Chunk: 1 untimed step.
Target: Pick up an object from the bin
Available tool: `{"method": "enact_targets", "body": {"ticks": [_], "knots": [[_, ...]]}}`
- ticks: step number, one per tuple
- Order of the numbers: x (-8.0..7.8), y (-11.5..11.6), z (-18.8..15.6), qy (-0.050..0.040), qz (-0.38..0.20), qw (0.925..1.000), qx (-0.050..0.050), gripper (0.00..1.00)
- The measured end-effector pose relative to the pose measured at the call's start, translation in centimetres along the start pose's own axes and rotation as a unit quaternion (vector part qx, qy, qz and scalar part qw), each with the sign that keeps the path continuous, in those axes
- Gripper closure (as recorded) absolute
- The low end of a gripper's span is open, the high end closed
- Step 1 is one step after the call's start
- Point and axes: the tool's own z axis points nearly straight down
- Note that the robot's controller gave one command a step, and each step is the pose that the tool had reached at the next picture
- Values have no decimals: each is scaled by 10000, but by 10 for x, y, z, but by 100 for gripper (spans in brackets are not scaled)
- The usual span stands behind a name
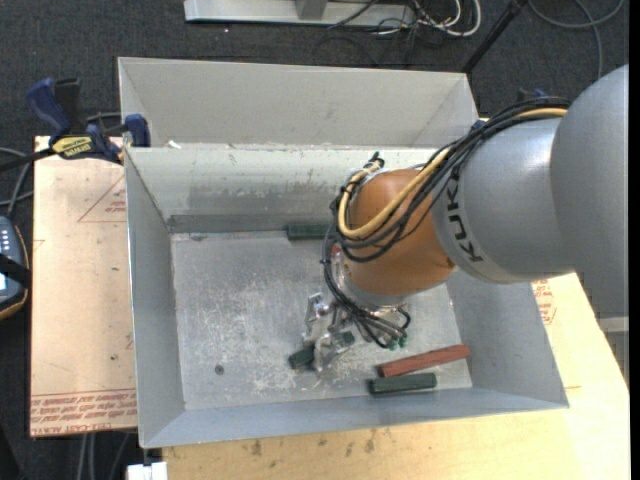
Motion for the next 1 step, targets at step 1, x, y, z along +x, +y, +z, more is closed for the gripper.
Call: {"method": "enact_targets", "body": {"ticks": [1], "knots": [[2, 10, -30, 14, 69, 10000, -2, 100]]}}
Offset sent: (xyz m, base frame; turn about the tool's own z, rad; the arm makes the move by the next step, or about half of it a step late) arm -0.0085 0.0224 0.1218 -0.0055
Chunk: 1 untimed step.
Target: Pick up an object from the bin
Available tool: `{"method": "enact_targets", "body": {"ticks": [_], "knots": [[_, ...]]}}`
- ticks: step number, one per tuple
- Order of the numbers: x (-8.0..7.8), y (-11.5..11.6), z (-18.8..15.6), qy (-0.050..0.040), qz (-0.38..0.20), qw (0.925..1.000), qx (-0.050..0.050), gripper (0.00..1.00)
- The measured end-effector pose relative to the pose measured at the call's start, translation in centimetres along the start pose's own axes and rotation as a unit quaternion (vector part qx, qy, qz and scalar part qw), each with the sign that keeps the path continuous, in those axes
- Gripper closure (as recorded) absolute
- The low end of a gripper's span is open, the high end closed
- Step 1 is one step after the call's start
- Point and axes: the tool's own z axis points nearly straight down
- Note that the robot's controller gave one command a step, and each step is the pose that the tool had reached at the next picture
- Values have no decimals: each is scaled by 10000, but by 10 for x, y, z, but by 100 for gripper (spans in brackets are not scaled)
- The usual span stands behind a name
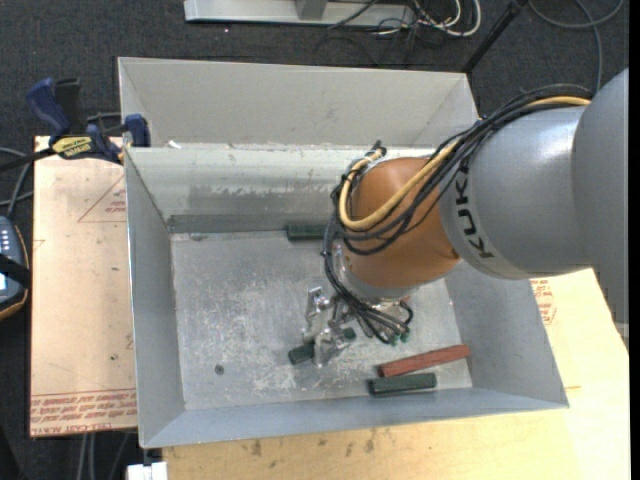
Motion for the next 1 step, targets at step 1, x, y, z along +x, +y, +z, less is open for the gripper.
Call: {"method": "enact_targets", "body": {"ticks": [1], "knots": [[-2, 15, -92, -19, -87, 10000, 4, 100]]}}
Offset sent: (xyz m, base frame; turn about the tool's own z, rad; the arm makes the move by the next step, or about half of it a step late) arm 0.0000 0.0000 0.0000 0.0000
